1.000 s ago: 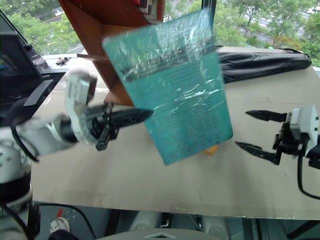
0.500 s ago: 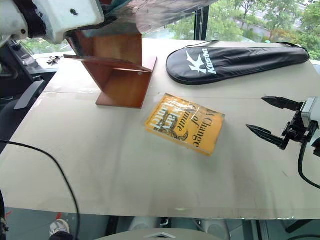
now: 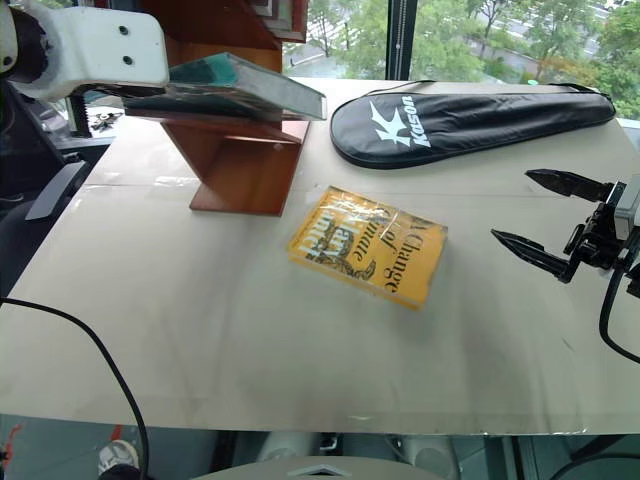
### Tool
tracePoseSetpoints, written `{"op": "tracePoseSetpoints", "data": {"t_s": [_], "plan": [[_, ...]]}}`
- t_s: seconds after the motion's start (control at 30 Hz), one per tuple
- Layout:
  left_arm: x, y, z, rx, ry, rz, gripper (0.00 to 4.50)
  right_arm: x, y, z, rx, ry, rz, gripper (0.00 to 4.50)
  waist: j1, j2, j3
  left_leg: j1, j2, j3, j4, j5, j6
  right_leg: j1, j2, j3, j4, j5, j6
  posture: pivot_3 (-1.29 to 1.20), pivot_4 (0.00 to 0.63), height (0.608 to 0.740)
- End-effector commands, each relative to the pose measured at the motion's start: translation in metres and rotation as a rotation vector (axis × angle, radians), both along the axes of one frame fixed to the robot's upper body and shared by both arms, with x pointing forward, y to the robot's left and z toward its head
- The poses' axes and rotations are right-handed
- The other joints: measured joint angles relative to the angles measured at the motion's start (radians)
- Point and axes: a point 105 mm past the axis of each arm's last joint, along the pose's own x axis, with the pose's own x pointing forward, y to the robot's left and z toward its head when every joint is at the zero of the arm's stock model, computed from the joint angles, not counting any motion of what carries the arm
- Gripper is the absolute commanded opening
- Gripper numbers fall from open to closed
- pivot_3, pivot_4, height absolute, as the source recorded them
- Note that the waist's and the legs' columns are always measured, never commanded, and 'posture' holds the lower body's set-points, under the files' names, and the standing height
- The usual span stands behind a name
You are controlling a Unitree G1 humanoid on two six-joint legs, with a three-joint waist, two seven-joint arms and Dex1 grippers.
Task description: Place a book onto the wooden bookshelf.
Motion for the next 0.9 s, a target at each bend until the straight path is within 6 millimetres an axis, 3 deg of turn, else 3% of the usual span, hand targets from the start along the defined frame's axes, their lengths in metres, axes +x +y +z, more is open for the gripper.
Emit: {"op": "tracePoseSetpoints", "data": {"t_s": [0.03, 0.17, 0.3, 0.4, 0.5, 0.63, 0.67, 0.77, 0.9], "plan": [[0.008, 0.014, -0.006, 0.008, -0.006, 0.085, 0.06, 0.000, 0.000, 0.009, 0.007, -0.054, 0.006, 4.50, -0.007, 0.001, -0.001, 0.001, 0.000, 0.000, 0.000, 0.000, 0.000, 0.000, 0.000, 0.001, 0.000, 0.000, 0.000, 0.00, 0.150, 0.740], [0.023, -0.004, -0.014, -0.065, -0.010, 0.062, 0.06, 0.000, 0.001, 0.011, 0.022, -0.059, 0.012, 4.50, -0.004, 0.001, -0.001, 0.003, 0.000, -0.001, 0.001, 0.000, 0.000, 0.000, 0.000, 0.001, 0.008, 0.000, 0.000, 0.00, 0.150, 0.740], [0.013, -0.021, -0.024, -0.143, 0.085, -0.008, 1.46, -0.002, 0.004, 0.014, 0.033, -0.062, 0.027, 4.50, -0.005, 0.001, -0.001, 0.005, -0.001, 0.000, 0.004, 0.000, 0.000, 0.000, -0.001, 0.003, 0.013, 0.000, 0.000, 0.00, 0.150, 0.740], [-0.009, -0.037, -0.006, -0.325, 0.089, -0.092, 2.84, -0.004, 0.009, 0.021, 0.050, -0.077, 0.049, 4.50, -0.008, -0.001, 0.001, 0.002, 0.000, -0.001, 0.005, 0.000, 0.000, -0.002, -0.001, 0.003, 0.013, 0.000, -0.001, 0.00, 0.150, 0.740], [-0.045, -0.048, 0.007, -0.535, 0.148, -0.235, 2.84, -0.005, 0.017, 0.026, 0.079, -0.089, 0.081, 4.50, -0.012, -0.002, 0.001, -0.002, 0.000, -0.001, 0.005, 0.000, 0.000, -0.005, -0.004, 0.003, 0.012, 0.000, 0.000, 0.00, 0.150, 0.740], [-0.067, -0.053, 0.000, -0.696, 0.229, -0.271, 2.84, -0.003, 0.022, 0.027, 0.084, -0.079, 0.098, 4.50, -0.008, -0.001, 0.001, -0.002, 0.000, -0.002, 0.005, 0.000, 0.000, -0.004, -0.005, 0.003, 0.008, -0.001, -0.001, 0.00, 0.150, 0.740], [-0.075, -0.063, -0.004, -0.769, 0.279, -0.315, 2.84, -0.002, 0.024, 0.027, 0.083, -0.074, 0.108, 4.50, -0.008, -0.001, 0.001, -0.002, 0.000, -0.002, 0.004, 0.000, 0.000, -0.004, -0.005, 0.003, 0.008, -0.001, -0.001, 0.00, 0.150, 0.740], [-0.080, -0.095, -0.032, -0.924, 0.309, -0.471, 2.84, -0.001, 0.024, 0.029, 0.078, -0.067, 0.122, 4.50, 0.011, -0.001, 0.000, -0.002, -0.001, -0.003, 0.004, 0.000, 0.000, -0.003, -0.005, 0.002, 0.009, -0.001, 0.000, 0.00, 0.150, 0.740], [-0.074, -0.107, -0.074, -1.091, 0.289, -0.442, 2.84, -0.002, 0.020, 0.029, 0.067, -0.053, 0.115, 4.50, 0.015, -0.003, 0.002, 0.000, -0.001, -0.005, 0.014, -0.001, 0.002, 0.001, -0.006, 0.002, 0.015, -0.001, 0.000, 0.00, 0.150, 0.740]]}}
